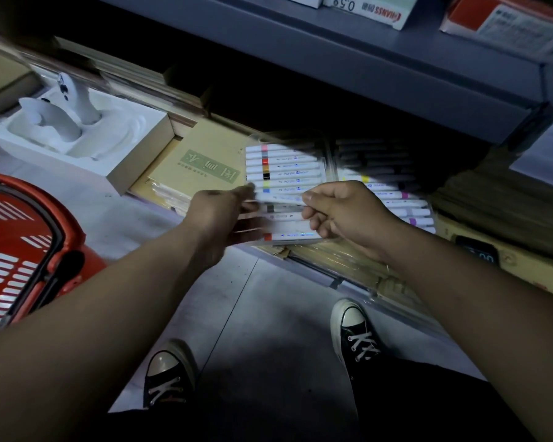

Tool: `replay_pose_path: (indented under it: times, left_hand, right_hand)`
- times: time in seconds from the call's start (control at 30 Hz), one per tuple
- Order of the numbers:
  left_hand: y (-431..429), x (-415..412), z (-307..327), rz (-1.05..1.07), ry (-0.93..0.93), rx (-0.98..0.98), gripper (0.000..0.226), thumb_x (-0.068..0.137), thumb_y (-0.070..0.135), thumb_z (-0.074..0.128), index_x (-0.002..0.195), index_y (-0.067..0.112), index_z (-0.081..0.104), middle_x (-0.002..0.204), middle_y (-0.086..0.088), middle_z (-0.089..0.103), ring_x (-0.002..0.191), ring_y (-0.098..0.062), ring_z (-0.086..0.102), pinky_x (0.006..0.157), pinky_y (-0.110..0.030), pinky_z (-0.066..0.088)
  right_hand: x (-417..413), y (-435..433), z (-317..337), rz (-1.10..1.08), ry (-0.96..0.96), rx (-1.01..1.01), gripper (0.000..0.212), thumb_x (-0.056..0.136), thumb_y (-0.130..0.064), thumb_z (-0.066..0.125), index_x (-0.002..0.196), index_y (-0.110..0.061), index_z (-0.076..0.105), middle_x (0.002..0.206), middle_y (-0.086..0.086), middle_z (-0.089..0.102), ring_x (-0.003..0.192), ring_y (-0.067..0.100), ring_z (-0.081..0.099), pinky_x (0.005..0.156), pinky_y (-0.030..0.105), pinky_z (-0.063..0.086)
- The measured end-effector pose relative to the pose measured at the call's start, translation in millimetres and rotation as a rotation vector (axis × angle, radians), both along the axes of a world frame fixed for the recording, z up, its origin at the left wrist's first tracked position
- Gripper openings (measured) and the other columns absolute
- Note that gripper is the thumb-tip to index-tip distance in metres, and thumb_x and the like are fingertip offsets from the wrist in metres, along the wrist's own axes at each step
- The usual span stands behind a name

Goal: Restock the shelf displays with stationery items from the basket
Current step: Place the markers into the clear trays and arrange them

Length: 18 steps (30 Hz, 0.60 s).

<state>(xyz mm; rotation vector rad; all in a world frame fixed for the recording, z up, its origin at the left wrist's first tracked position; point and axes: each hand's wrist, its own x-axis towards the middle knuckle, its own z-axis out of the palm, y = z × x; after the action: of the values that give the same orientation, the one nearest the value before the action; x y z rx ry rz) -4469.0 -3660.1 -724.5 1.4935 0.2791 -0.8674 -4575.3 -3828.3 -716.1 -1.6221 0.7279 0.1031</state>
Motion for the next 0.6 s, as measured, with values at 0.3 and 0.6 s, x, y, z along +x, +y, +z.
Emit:
replay_pose_path:
  times: [0.3,0.6]
  left_hand:
    - [21,4,-28,-0.219,-0.049,0.278,0.024,0.104,0.029,0.056,0.113,0.009,0.066,0.106,-0.012,0.074,0.089,-0.030,0.075,0.079,-0.042,0.062]
    - [13,-2,-41,-0.284,-0.210,0.266,0.030,0.092,0.023,0.075,0.094,-0.007,0.071,0.092,-0.027,0.073,0.070,-0.028,0.072,0.067,-0.039,0.065]
  right_hand:
    - [-5,-3,-19,0.166,0.147,-0.416,0.020,0.102,-0.025,0.057,0.098,-0.013,0.072,0.079,-0.009,0.063,0.063,0.003,0.052,0.055,0.018,0.036]
    - [-7,6,-25,0.183,0.080,-0.674,0.016,0.097,-0.018,0.063,0.090,-0.008,0.073,0.093,-0.004,0.058,0.108,0.017,0.057,0.085,0.023,0.040]
